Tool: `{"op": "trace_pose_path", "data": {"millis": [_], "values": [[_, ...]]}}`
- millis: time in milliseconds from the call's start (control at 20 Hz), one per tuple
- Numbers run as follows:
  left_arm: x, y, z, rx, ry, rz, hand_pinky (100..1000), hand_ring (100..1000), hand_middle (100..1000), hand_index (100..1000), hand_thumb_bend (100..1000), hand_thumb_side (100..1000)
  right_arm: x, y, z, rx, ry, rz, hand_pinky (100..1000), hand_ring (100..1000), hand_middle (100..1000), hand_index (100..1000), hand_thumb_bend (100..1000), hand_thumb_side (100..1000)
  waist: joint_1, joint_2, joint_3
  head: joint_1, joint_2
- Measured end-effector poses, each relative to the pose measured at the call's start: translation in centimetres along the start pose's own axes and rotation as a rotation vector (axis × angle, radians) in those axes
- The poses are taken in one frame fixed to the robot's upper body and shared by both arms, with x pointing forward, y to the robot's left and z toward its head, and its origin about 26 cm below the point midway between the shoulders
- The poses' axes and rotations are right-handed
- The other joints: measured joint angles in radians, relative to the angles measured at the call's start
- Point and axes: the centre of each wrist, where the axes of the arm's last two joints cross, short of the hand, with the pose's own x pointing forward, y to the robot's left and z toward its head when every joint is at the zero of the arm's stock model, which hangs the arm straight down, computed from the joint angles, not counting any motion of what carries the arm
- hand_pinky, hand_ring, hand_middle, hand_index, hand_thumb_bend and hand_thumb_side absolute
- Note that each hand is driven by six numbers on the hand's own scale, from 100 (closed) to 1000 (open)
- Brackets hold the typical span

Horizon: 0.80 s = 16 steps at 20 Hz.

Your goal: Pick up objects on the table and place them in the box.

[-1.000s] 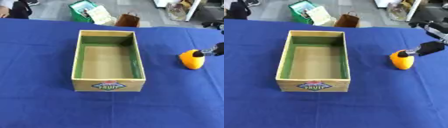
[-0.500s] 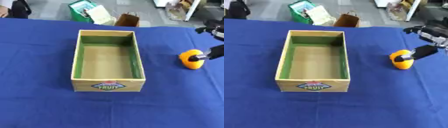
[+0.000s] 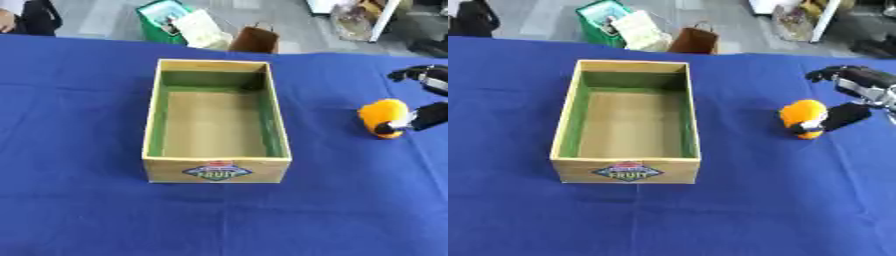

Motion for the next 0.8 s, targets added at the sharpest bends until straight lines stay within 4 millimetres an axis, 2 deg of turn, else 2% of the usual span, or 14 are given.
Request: {"op": "trace_pose_path", "data": {"millis": [50,100,200,450,800], "values": [[0.0,0.0,0.0,0.0,0.0,0.0,516,457,468,549,100,781,0.0,0.0,0.0,0.0,0.001,0.002,890,1000,878,974,787,664,0.0,0.0,0.0,0.0,0.0],[0.0,0.0,0.0,0.0,0.0,0.0,516,458,468,549,100,780,0.0,0.0,0.0,0.0,0.002,0.004,885,1000,870,961,712,665,0.0,0.0,0.0,0.0,0.0],[0.0,0.0,0.0,0.0,0.0,0.0,516,458,469,549,100,781,-0.1,0.3,-0.1,0.007,0.012,0.006,884,1000,869,960,706,664,0.001,0.001,0.002,-0.001,0.0],[0.0,0.0,0.0,-0.002,0.001,0.001,517,458,469,549,100,781,-0.4,1.9,-0.7,0.03,0.05,0.004,876,1000,855,946,621,667,0.003,0.004,0.005,-0.007,0.0],[0.0,0.0,0.0,-0.005,0.001,0.001,517,458,470,549,100,782,-0.8,3.0,-1.0,0.044,0.087,0.012,873,1000,849,938,587,653,0.002,0.005,0.011,-0.008,0.0]]}}
